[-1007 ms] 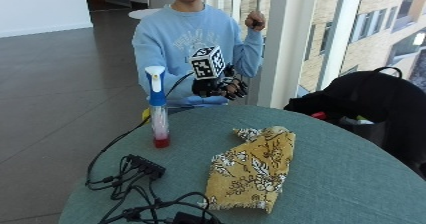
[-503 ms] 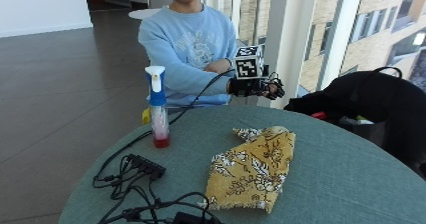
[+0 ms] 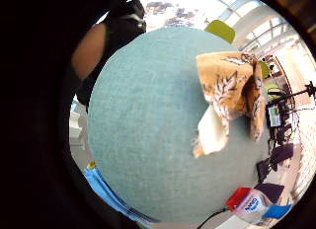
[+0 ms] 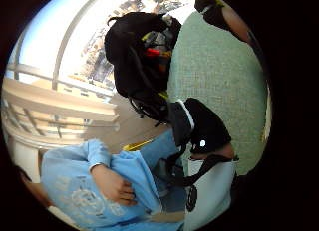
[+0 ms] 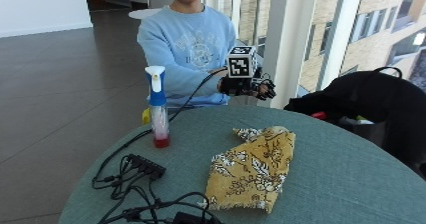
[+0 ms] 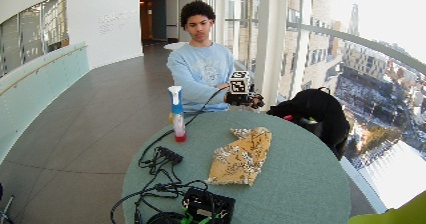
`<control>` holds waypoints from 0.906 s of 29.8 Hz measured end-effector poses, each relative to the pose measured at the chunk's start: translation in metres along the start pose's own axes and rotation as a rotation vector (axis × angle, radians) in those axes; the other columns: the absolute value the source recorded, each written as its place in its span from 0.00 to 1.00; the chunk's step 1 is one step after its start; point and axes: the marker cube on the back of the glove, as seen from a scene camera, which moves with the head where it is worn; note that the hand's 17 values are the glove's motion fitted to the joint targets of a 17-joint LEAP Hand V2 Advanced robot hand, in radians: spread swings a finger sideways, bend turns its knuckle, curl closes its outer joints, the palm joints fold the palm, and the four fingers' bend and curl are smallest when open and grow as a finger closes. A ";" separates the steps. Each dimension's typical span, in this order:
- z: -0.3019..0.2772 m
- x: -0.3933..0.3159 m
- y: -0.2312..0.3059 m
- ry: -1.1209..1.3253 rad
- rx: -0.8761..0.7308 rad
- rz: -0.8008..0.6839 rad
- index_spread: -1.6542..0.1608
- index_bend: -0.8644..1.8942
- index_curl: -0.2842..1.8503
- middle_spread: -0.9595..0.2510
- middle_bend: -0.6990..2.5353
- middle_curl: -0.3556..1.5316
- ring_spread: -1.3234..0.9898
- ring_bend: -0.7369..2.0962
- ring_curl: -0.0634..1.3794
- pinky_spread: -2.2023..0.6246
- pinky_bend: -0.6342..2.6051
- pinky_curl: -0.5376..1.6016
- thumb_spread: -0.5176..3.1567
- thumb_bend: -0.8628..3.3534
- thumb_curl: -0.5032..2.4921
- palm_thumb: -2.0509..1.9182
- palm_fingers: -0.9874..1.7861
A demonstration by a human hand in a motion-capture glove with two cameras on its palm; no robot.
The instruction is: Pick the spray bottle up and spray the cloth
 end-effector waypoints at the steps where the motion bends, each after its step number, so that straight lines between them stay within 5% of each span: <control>1: -0.001 0.001 0.007 0.013 -0.010 0.003 0.71 0.37 0.28 0.73 0.33 0.35 0.56 0.34 0.21 0.85 0.25 0.35 0.45 0.26 0.26 0.67 0.56; 11: -0.023 0.015 0.093 0.013 0.016 0.086 0.69 0.36 0.27 0.73 0.33 0.37 0.57 0.34 0.22 0.85 0.25 0.36 0.45 0.22 0.25 0.64 0.54; 27: -0.072 0.053 0.231 -0.234 0.366 0.326 0.69 0.37 0.27 0.73 0.32 0.38 0.57 0.34 0.24 0.85 0.25 0.37 0.43 0.20 0.25 0.63 0.54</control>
